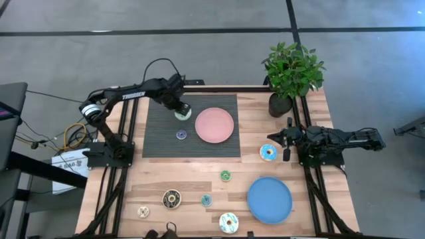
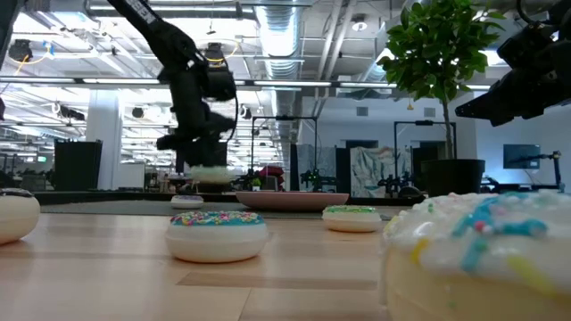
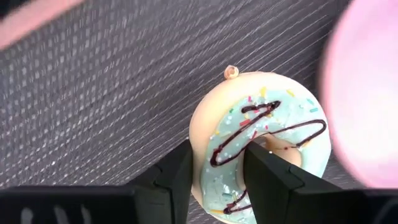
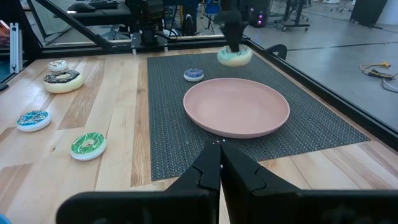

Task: Pick & Place donuts
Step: Put the big light blue donut on the pink plate

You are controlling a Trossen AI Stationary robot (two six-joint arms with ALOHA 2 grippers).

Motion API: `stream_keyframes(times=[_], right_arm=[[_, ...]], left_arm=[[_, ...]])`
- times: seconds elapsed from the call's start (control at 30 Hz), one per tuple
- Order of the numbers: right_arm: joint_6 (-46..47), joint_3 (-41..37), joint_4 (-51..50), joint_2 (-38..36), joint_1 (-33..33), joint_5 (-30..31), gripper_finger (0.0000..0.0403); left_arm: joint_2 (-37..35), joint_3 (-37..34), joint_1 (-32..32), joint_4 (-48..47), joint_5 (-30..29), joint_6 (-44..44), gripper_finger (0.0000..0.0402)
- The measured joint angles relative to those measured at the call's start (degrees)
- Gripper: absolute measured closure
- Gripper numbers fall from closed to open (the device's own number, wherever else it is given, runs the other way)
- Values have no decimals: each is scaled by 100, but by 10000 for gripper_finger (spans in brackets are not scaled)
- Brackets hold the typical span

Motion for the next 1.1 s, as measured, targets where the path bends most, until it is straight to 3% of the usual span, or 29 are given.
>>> stream_keyframes(times=[0.4,0.73,1.1], right_arm=[[0,2,2,-2,0,-2,402],[-2,0,2,-1,0,0,402],[0,1,2,0,0,-13,402]], left_arm=[[-126,5,-1244,1706,-13,-556,279],[-100,689,-1342,1846,-418,-322,279],[1510,2513,-1096,92,-2,148,279]])
